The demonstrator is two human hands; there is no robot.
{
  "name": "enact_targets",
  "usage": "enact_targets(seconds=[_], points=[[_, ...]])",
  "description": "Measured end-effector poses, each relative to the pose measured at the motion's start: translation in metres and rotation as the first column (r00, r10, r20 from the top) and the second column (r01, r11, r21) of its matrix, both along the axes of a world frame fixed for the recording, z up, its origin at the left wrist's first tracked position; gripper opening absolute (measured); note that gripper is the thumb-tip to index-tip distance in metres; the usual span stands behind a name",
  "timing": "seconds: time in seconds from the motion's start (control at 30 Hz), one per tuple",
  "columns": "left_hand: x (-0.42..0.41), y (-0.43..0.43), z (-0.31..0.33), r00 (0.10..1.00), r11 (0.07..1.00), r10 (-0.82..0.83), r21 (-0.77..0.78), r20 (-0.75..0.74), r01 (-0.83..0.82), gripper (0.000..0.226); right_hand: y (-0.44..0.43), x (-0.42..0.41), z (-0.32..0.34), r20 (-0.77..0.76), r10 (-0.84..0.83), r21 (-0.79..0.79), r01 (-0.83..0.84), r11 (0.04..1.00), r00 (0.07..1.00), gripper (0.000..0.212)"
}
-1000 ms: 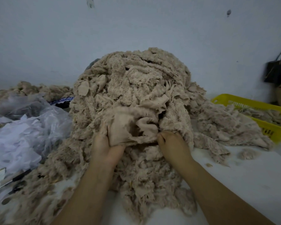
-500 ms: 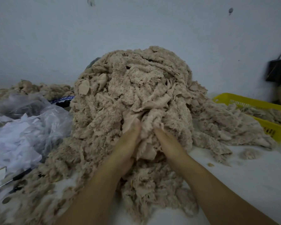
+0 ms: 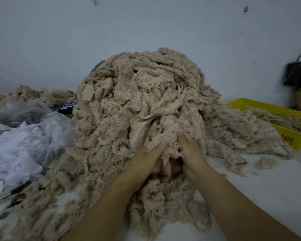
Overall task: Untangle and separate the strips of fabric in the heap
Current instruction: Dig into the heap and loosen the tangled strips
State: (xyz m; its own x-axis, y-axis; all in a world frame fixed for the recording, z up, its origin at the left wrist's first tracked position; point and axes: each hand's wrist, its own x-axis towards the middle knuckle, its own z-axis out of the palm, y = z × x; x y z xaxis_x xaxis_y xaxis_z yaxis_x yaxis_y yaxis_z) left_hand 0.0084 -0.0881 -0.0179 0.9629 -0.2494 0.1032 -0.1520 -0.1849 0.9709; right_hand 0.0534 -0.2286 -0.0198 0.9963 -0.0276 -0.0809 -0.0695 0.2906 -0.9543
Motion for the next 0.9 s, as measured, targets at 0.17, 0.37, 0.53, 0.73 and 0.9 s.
enact_targets(seconds=[0.17,0.37,0.53,0.73,0.9], points=[[0.004,-0.004,0.004,0.973,0.974,0.195,-0.091,-0.122,-0.207,0.063,0.002,0.003,-0.002,-0.052,-0.047,0.036,0.049,0.998,0.998,0.032],[0.009,-0.01,0.01,0.81,0.821,0.521,-0.1,-0.271,-0.562,0.094,0.001,0.006,-0.001,-0.116,-0.063,0.075,0.072,0.995,0.991,0.039],[0.013,-0.005,0.01,0.791,0.79,0.526,-0.163,-0.313,-0.591,0.077,-0.002,0.006,0.001,0.01,-0.12,0.04,0.12,0.992,0.993,0.037],[0.013,0.004,0.005,0.929,0.778,0.245,-0.516,-0.278,-0.359,0.05,-0.003,-0.001,0.004,0.133,-0.008,-0.043,0.013,0.999,0.991,0.032],[0.018,0.005,0.003,0.944,0.766,0.175,-0.563,-0.281,-0.31,0.023,0.007,-0.009,0.001,0.171,0.15,-0.294,-0.094,0.951,0.974,0.043]])
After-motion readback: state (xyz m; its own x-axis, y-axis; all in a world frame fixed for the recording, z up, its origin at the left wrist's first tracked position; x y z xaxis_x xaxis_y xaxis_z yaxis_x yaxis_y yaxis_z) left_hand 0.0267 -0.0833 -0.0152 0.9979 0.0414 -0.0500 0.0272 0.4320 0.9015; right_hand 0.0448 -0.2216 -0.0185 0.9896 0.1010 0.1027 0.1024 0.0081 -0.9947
